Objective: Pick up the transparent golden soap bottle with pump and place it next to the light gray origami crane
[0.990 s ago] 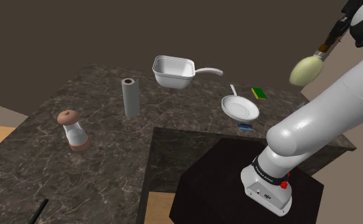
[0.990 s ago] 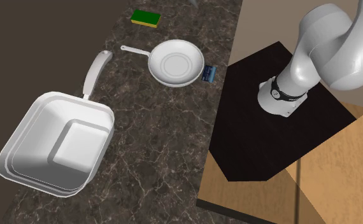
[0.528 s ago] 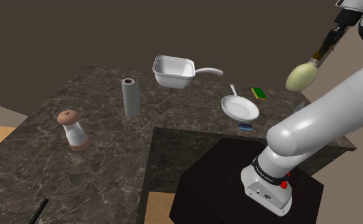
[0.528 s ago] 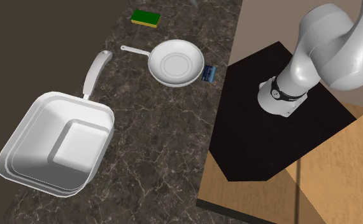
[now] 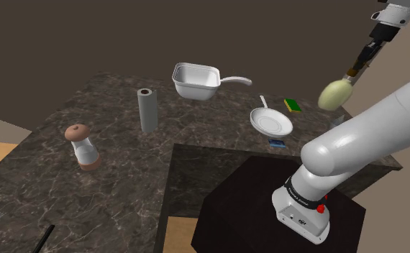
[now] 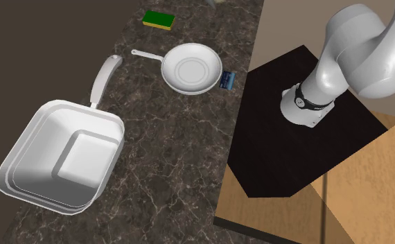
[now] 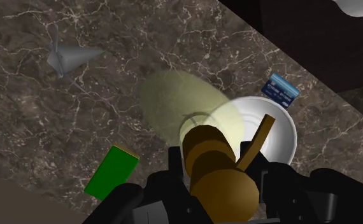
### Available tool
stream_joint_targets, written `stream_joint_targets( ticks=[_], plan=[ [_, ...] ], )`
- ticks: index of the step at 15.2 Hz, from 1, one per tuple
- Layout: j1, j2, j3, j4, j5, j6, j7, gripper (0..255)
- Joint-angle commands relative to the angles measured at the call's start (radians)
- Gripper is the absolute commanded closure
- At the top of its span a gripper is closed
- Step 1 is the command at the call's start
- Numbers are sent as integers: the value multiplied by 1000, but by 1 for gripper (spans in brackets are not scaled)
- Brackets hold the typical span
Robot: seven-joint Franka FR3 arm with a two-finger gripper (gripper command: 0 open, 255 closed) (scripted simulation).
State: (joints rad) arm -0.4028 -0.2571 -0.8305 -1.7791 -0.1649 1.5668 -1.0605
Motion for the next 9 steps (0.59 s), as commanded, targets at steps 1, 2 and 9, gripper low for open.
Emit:
stream_joint_targets(
  ticks=[1,2,9],
  plan=[
    [-3,-12,4,-35,-8,27,7,255],
    [-4,-15,4,-51,-10,40,9,255],
    [-11,-28,-2,-154,-22,133,16,255]
  ],
)
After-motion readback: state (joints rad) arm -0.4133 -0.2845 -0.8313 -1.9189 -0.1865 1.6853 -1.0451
